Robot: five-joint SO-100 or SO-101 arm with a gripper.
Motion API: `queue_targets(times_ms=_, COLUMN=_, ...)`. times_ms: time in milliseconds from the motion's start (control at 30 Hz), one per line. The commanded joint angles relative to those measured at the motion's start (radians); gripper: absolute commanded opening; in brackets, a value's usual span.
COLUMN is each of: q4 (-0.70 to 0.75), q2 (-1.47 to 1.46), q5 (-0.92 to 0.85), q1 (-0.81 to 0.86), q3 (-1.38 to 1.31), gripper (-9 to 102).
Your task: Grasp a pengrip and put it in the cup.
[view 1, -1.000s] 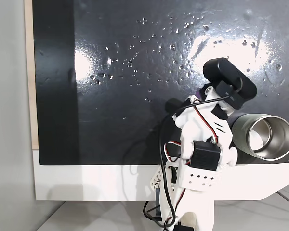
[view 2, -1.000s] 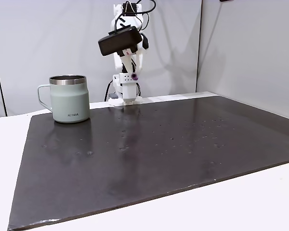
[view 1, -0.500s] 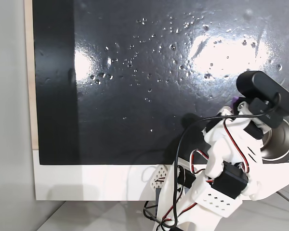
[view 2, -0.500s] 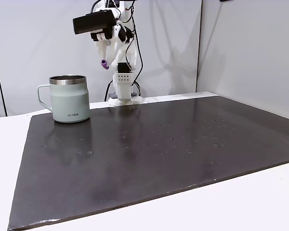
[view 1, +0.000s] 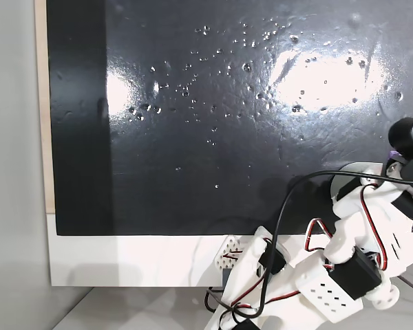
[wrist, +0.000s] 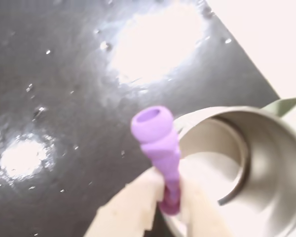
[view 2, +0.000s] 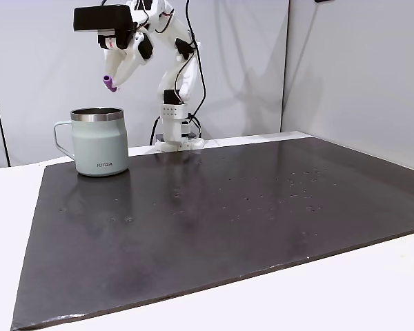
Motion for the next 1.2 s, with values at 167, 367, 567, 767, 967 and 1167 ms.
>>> queue_targets(times_ms=167, q4=-0.092, q2=0.002, q5=-0.118, q1=0.098, q3=0.021, gripper=0)
queue_targets(times_ms=367, q4=-0.170, q2=0.043, q5=-0.187, q1=0.143, q3=0.114, gripper=0)
queue_targets(times_ms=567, q4=-0.192, q2=0.054, q5=-0.193, q1=0.163, q3=0.141, gripper=0)
queue_targets(times_ms=767, q4=-0.196, q2=0.170, q5=-0.219, q1=0.161, q3=0.229, gripper=0)
queue_targets(times_ms=967, q4=-0.196, q2=0.190, q5=-0.224, q1=0.163, q3=0.247, gripper=0)
queue_targets(times_ms=1167, q4=-0.196, q2=0.190, q5=-0.215, q1=0.160, q3=0.247, gripper=0)
